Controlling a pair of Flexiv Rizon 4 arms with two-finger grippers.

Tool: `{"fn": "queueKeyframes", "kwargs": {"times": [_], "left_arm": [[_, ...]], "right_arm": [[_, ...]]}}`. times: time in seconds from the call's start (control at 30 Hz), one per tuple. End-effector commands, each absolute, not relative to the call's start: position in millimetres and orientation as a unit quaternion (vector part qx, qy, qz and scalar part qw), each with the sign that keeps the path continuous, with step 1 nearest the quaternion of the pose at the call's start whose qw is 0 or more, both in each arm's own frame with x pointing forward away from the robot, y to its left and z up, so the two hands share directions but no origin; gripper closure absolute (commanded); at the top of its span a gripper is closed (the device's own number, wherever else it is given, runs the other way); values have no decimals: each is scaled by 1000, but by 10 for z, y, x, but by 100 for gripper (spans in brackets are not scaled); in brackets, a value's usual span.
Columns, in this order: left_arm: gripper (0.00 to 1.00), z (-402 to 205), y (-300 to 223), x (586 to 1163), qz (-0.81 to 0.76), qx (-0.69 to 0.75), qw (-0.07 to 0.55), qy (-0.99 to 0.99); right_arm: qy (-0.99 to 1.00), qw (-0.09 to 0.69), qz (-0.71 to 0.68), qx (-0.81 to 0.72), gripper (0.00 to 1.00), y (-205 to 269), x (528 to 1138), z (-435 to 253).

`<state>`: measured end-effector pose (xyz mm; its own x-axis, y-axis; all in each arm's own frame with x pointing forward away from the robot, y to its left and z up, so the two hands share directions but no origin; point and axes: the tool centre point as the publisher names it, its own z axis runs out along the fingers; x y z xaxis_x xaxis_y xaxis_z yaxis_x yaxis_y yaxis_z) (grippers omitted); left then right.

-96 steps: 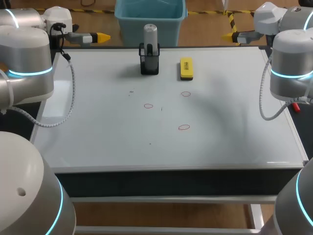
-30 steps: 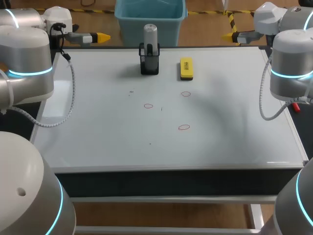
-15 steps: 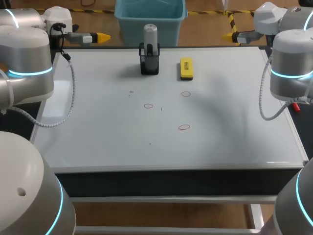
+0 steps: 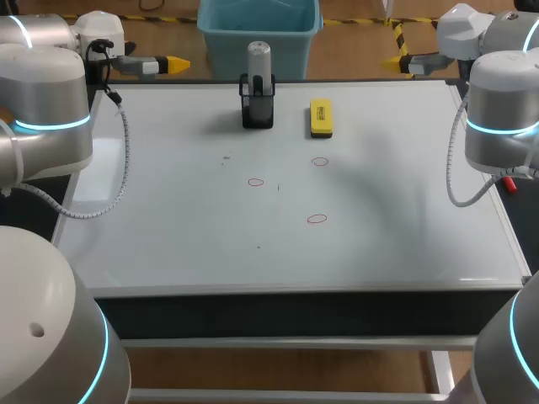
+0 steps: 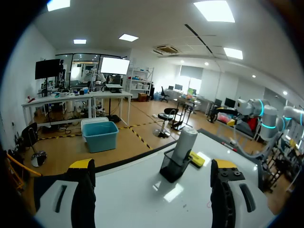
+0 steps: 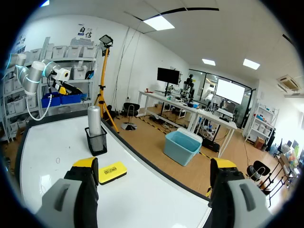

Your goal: Pick up the inspection probe, press it on each red-marked spot on the whiteboard one by one, put down the probe, pick up the eraser, and wipe off all the red marks.

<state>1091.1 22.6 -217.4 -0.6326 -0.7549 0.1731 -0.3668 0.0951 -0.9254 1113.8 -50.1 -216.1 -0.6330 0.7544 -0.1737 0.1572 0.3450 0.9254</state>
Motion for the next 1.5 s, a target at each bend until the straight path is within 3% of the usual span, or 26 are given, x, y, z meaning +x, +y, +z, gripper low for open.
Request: {"fn": "queueKeyframes", "kwargs": {"times": [0.03, 0.17, 0.83, 1.5], "left_arm": [[0, -2174, 226, 10911, -548, -390, 177, 718], [0, -2174, 226, 10911, -548, -390, 177, 718], [0, -2122, -302, 11086, -631, -174, 65, 753], [0, -2261, -915, 11174, -682, -97, 13, 725]], "right_arm": [[761, 306, 488, 300, 0, -501, 11138, -2161], [761, 306, 488, 300, 0, -501, 11138, -2161], [761, 306, 488, 300, 0, -501, 11138, -2161], [761, 306, 488, 300, 0, -501, 11138, -2161]]}}
